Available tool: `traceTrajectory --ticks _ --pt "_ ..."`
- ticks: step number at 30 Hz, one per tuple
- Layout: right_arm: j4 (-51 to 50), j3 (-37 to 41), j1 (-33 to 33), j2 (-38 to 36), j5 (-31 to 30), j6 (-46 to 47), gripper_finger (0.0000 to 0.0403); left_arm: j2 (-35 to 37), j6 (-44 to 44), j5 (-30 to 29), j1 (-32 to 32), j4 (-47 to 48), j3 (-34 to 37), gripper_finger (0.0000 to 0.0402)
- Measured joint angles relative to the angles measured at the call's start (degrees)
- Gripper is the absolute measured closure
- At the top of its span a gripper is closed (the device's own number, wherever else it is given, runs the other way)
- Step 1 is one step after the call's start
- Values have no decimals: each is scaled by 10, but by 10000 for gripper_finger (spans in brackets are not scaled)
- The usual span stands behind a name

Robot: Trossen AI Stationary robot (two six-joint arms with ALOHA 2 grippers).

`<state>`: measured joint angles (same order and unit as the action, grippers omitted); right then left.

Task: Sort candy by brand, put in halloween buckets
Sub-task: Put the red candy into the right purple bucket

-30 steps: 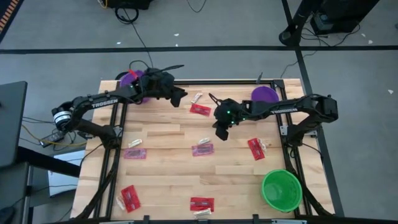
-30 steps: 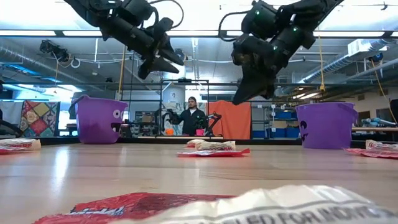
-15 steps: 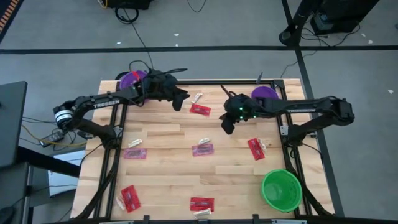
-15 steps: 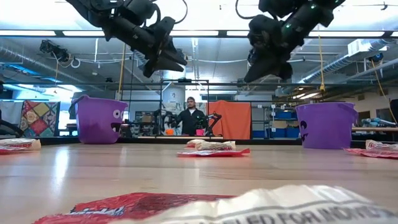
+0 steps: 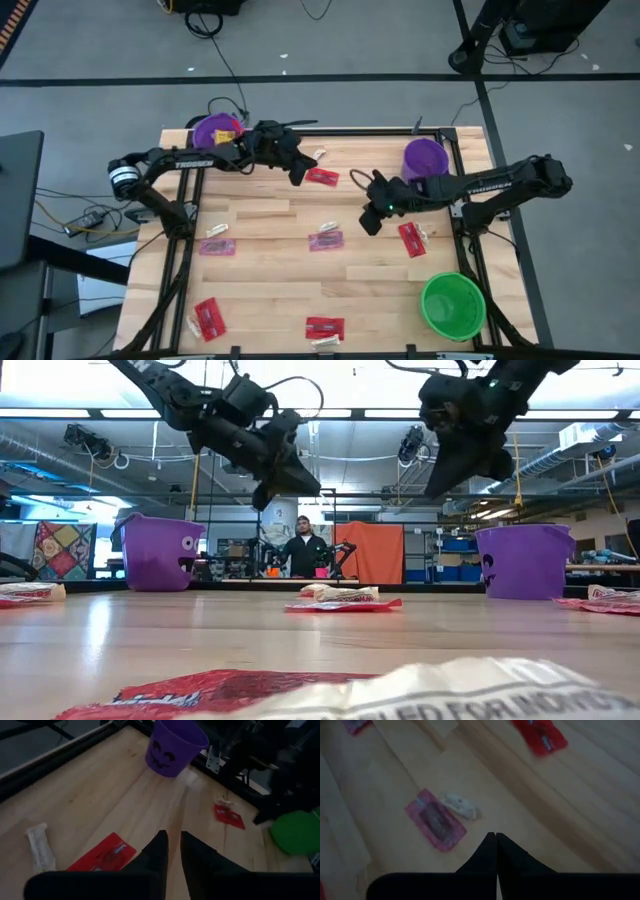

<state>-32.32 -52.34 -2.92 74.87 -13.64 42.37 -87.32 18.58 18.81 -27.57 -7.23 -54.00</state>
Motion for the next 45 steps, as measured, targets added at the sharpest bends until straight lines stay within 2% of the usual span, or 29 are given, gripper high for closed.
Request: traceTrajectory --ticks 7,12,17,21,24,26,33,36,41,45 --pt "-50 0 -47 0 -8 75 396 -35 1 -2 2 -30 0 393" --pt "-105 0 -62 0 4 137 396 -55 -29 -11 11 -38 0 394" --pt "-105 0 -78 0 27 171 396 -96 -17 -26 7 -53 0 396" --pt "-102 0 -84 0 17 175 396 -129 9 -62 -6 -45 -5 378" --pt "-101 0 -80 0 4 168 396 -149 -1 -66 -14 -42 -15 349" --pt "-96 0 -71 0 4 157 394 -165 25 -64 -19 -39 -25 326" --pt "-94 0 -55 0 28 138 390 -205 85 -80 -34 -34 -68 265" --pt "-94 0 -55 0 31 119 390 -211 52 -60 -29 -29 -76 260" --pt "-94 0 -55 0 42 96 390 -210 -68 -42 5 31 -76 272" --pt "-94 0 -53 0 43 71 390 -212 -98 -108 27 75 -76 272"
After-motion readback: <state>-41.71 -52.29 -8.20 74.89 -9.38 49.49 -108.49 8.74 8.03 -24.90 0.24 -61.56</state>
